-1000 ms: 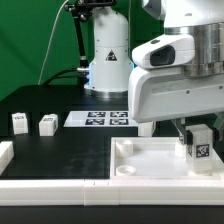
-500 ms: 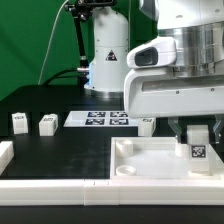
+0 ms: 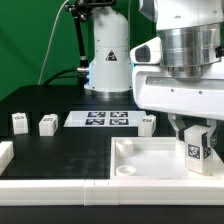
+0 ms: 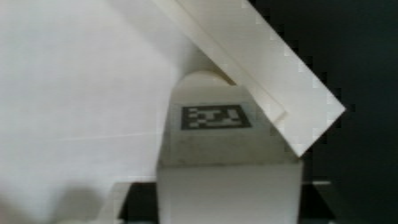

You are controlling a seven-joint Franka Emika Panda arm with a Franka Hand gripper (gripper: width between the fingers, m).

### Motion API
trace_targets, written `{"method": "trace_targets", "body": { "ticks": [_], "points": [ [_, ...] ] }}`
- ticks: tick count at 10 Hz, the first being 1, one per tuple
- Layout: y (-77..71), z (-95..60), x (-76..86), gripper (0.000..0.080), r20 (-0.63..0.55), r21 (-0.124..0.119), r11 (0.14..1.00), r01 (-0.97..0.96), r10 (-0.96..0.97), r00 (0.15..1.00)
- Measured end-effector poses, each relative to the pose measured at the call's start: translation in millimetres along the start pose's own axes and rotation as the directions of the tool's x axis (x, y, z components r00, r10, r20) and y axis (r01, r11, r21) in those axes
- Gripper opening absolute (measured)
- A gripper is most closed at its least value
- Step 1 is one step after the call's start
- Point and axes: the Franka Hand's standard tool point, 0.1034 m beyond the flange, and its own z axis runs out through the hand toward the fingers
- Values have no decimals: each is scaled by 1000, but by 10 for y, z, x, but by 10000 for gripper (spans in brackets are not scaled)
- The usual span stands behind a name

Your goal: Assemble one leg

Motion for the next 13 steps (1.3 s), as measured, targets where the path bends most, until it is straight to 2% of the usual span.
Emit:
{"method": "trace_targets", "body": {
  "ticks": [2, 5, 6, 7, 8, 9, 11, 13],
  "points": [
    [19, 2, -11, 293, -18, 1, 965, -262, 262, 965],
    [25, 1, -7, 300, -8, 2, 924, -382, 382, 924],
    [25, 7, -9, 300, -9, 2, 935, -354, 354, 935],
    [24, 8, -11, 479, -9, 2, 947, -322, 322, 947],
    [18, 7, -21, 479, -9, 0, 957, -291, 291, 957],
    [21, 3, -30, 620, -4, -10, 983, -184, 184, 983],
    [4, -12, -49, 647, 3, -17, 999, 30, -30, 1000],
    [-26, -37, -79, 647, 13, -30, 966, 257, -257, 966]
  ]
}}
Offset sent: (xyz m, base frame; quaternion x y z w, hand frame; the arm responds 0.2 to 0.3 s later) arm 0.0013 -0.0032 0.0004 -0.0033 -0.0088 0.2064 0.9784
